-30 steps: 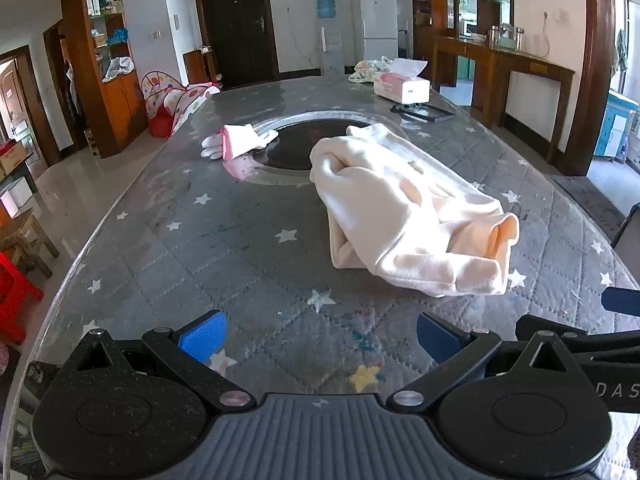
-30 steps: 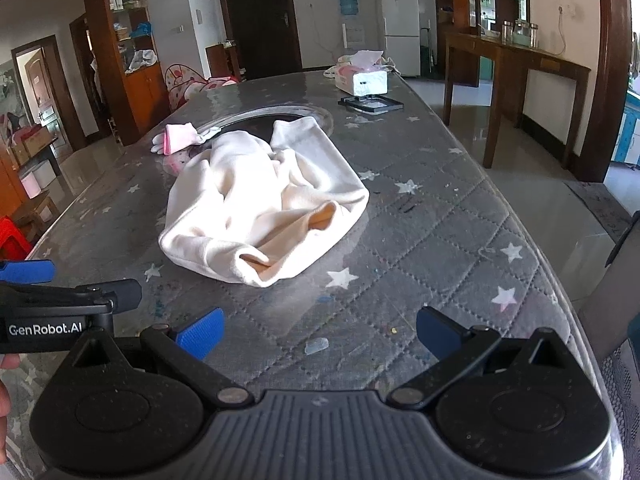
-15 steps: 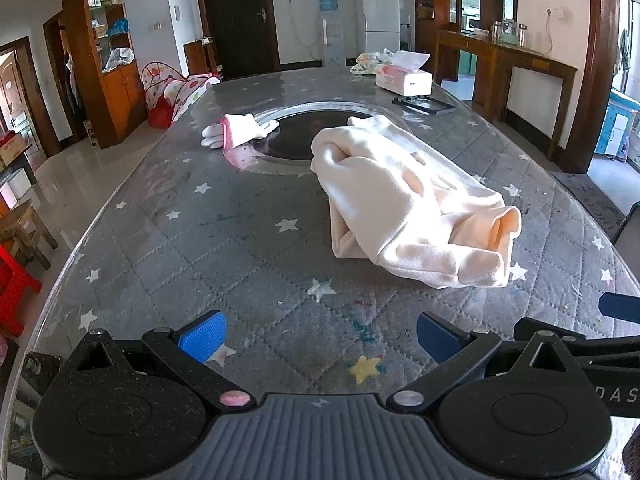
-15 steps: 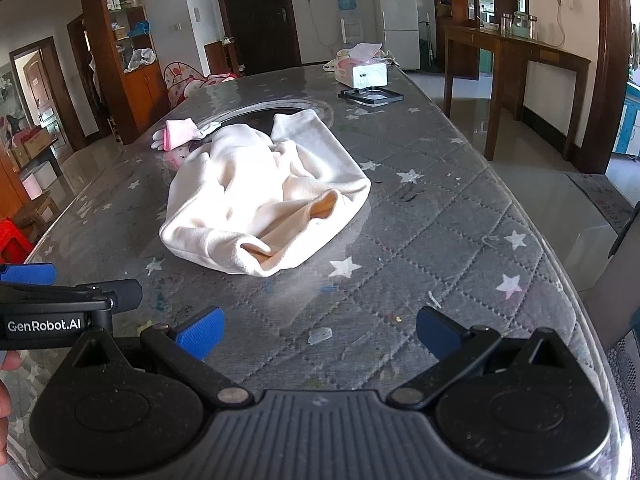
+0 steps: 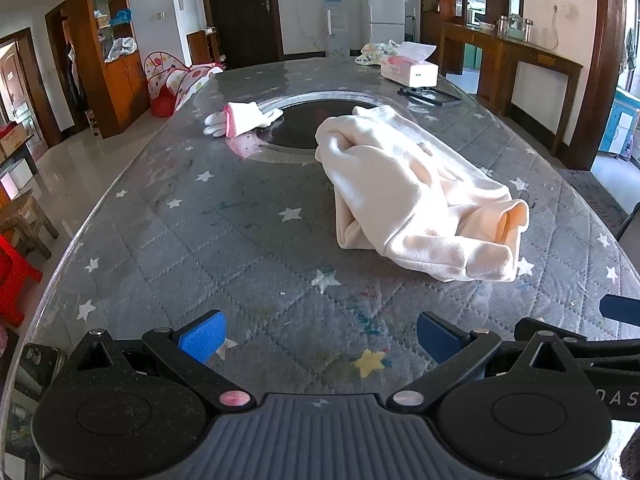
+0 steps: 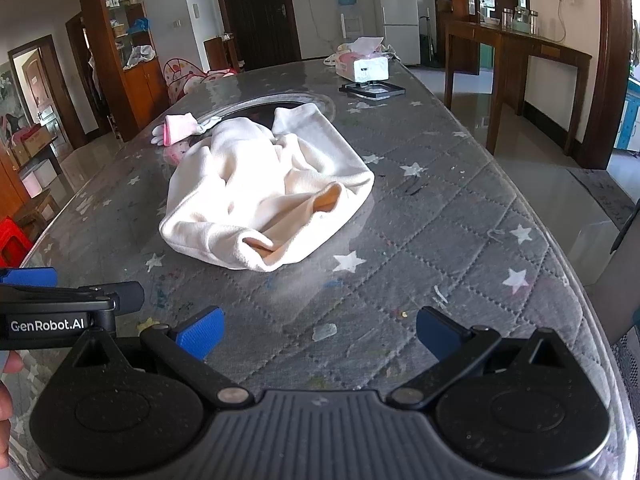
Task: Fold clothes
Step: 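Move both grippers toward the crumpled cream sweatshirt on the table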
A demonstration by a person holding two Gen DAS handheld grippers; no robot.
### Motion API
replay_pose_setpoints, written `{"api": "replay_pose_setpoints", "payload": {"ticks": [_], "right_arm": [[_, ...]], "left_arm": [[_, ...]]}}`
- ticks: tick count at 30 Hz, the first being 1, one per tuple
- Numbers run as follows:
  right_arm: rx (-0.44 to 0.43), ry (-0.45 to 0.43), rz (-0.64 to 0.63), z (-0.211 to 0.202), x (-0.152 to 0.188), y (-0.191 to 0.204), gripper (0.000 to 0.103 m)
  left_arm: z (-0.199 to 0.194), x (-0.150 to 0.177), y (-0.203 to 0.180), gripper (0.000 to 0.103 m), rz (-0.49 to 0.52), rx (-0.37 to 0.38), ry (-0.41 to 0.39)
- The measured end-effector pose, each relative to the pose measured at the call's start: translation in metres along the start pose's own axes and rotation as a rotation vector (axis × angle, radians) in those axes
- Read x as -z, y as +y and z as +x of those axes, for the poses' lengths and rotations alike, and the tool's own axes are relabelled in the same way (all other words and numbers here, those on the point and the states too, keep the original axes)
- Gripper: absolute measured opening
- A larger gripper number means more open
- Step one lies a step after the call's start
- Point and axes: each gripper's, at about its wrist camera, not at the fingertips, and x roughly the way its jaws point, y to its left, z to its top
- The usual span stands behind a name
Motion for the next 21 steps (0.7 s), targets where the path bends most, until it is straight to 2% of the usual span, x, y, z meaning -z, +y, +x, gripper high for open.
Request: {"api": "replay_pose_setpoints", "payload": {"ticks": [21], "right_arm": [[0.002,0.017,0.005,0.0074,0.0007,-0.0014,0.103]], "left_arm": [[0.0094,-0.0005,-0.0017,0.103,0.002,-0.006,0.024]]}}
